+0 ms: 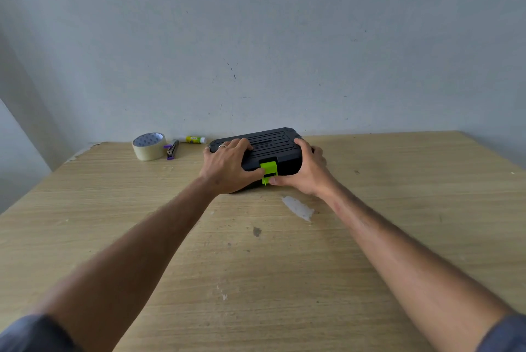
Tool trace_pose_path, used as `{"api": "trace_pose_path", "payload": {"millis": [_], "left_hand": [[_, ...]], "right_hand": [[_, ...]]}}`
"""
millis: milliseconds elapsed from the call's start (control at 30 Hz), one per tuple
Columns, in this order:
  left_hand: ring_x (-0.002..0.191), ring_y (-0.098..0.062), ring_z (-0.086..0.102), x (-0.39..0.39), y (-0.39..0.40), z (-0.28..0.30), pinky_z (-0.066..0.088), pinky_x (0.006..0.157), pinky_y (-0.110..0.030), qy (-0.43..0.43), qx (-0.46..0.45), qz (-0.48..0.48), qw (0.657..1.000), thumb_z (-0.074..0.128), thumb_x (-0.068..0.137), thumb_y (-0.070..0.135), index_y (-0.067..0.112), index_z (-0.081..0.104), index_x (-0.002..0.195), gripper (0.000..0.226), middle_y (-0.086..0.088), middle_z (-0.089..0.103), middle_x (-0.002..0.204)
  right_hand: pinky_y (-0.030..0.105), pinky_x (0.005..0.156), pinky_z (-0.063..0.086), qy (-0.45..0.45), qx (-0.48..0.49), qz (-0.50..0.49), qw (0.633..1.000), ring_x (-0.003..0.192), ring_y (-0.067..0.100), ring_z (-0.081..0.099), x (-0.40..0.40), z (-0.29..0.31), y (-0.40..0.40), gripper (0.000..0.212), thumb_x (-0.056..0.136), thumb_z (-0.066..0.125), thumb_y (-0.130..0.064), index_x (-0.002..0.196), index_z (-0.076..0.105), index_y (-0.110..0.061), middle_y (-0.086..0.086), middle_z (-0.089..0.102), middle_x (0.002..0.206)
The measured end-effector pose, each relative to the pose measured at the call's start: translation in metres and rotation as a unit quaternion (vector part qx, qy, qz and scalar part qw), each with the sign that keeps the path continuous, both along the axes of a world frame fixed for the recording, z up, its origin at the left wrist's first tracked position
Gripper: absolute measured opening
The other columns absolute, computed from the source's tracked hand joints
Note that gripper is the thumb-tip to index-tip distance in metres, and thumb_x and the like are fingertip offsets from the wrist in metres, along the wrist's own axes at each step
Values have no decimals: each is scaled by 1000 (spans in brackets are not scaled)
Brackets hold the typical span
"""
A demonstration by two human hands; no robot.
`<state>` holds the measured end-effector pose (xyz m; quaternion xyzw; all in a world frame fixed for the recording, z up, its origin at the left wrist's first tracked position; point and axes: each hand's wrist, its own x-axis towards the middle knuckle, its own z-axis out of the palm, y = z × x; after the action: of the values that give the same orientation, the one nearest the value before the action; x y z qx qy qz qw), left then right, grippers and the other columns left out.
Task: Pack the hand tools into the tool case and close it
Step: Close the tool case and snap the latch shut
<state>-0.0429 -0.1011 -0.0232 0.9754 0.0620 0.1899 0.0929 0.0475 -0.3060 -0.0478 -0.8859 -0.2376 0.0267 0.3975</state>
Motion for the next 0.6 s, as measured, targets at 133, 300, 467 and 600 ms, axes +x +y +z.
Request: {"api": "trace_pose_path", "payload": {"millis": [133, 300, 467, 600], "left_hand": [[120, -21, 56, -1, 1, 0, 36, 102, -62, 4, 4, -2, 1000, 48, 74, 84, 30, 48, 122, 72, 10, 58, 132], [120, -21, 56, -1, -2, 0, 36, 102, -62, 1, 10, 5, 1000, 46, 76, 87, 30, 48, 120, 72, 10, 58, 133], [119, -20, 57, -1, -2, 0, 36, 102, -61, -2, 15, 7, 1000, 48, 73, 86, 31, 47, 119, 72, 11, 59, 130], [118, -20, 57, -1, -2, -1, 38, 100, -60, -3, 24, 5, 1000, 49, 72, 87, 31, 47, 118, 72, 11, 59, 129]], "right_hand": [[48, 113, 32, 5, -3, 0, 1000, 142, 28, 23, -1, 1, -1, 135, 53, 93, -62, 158, 14, -37, 9, 23, 154], [47, 111, 34, 9, -2, 0, 1000, 141, 28, 25, -1, 3, -1, 134, 52, 94, -61, 157, 15, -37, 9, 27, 150], [49, 110, 36, -3, -2, -10, 1000, 139, 29, 26, -3, 2, 1, 135, 51, 95, -60, 157, 15, -36, 10, 28, 148], [49, 110, 38, -26, -9, -17, 999, 138, 30, 28, -6, -3, 2, 135, 50, 92, -66, 157, 15, -35, 12, 28, 148]]}}
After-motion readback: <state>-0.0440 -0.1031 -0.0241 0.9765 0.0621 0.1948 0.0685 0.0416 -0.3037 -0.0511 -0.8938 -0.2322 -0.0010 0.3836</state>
